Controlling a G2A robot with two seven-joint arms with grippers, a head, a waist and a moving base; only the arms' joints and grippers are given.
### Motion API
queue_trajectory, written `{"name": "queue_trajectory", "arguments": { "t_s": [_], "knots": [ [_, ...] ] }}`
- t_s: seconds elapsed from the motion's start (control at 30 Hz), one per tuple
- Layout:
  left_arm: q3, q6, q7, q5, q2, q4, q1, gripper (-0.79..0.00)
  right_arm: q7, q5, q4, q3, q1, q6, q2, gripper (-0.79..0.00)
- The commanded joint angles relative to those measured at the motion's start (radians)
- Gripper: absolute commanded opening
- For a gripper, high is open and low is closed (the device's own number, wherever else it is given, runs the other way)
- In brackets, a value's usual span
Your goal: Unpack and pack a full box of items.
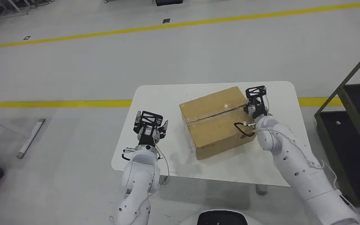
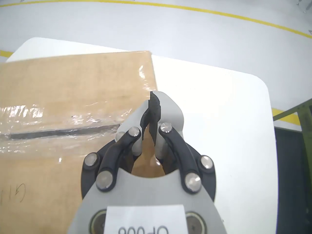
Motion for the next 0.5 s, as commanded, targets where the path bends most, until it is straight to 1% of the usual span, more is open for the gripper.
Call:
{"name": "queue_trajectory", "arguments": {
  "t_s": [0.0, 0.1, 0.2, 0.33, 0.47],
  "knots": [
    [0.0, 0.0, 0.0, 0.0, 0.0, 0.0, 0.0, 0.0, -0.018, 0.046, -0.019, 0.051, -0.024, 0.002, 0.005, -0.785],
    [0.0, 0.0, 0.0, 0.0, 0.0, 0.0, 0.0, 0.0, -0.018, 0.066, -0.042, 0.099, -0.06, 0.011, 0.012, -0.785],
    [0.0, 0.0, 0.0, 0.0, 0.0, 0.0, 0.0, 0.0, -0.002, 0.069, -0.046, 0.121, -0.097, 0.015, 0.017, -0.785],
    [0.0, 0.0, 0.0, 0.0, 0.0, 0.0, 0.0, 0.0, 0.002, 0.115, -0.03, 0.107, -0.14, -0.039, 0.013, -0.785],
    [0.0, 0.0, 0.0, 0.0, 0.0, 0.0, 0.0, 0.0, 0.012, 0.161, -0.077, 0.071, -0.197, -0.084, 0.006, -0.785]
  ]
}}
